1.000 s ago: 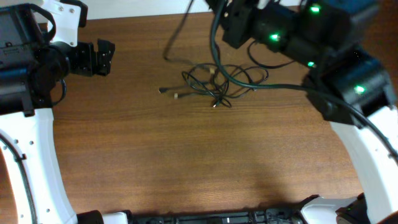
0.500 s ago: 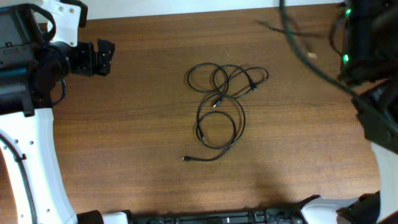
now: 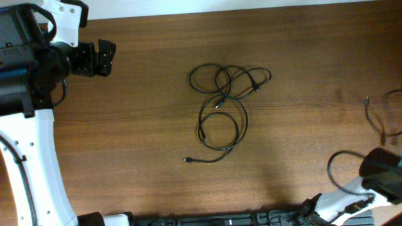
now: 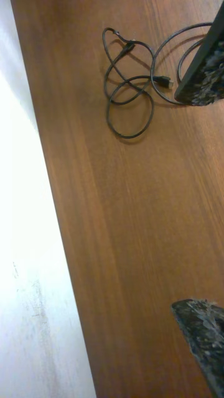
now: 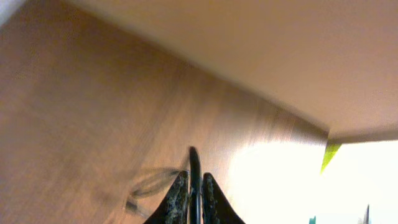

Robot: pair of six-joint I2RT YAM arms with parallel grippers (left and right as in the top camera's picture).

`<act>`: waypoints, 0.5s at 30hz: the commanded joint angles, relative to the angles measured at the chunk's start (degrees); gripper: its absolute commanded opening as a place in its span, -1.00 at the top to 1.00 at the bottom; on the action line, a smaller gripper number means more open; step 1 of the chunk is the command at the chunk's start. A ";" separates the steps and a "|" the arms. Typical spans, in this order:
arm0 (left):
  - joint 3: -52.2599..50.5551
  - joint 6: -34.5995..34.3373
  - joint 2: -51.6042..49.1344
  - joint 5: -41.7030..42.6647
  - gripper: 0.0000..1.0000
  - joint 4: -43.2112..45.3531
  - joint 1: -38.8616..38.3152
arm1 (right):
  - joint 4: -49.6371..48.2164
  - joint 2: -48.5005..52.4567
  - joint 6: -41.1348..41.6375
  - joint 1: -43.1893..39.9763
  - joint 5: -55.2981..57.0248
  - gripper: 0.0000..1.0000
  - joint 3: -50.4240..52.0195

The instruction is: Untangle cables

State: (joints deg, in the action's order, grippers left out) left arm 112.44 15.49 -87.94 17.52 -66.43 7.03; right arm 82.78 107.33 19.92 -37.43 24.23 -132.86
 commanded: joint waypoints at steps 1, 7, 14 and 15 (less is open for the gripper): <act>0.85 0.46 1.05 0.02 -0.98 0.09 -0.02 | 2.97 5.44 6.08 -3.50 -8.09 0.64 -0.13; 0.85 0.46 1.05 0.02 -0.98 0.09 -0.02 | 4.70 8.98 -0.92 -3.06 -20.48 -0.56 0.22; 0.85 0.46 1.05 0.02 -0.98 0.09 -0.02 | 13.18 9.01 -20.74 9.01 -37.55 -0.58 1.44; 0.85 0.46 1.05 0.02 -0.98 0.09 -0.02 | 13.40 9.01 -21.03 12.04 -37.57 -0.58 2.05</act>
State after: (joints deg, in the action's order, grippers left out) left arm 112.44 15.49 -87.94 17.52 -66.43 7.03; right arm 95.29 116.51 3.92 -30.96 -9.87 -132.11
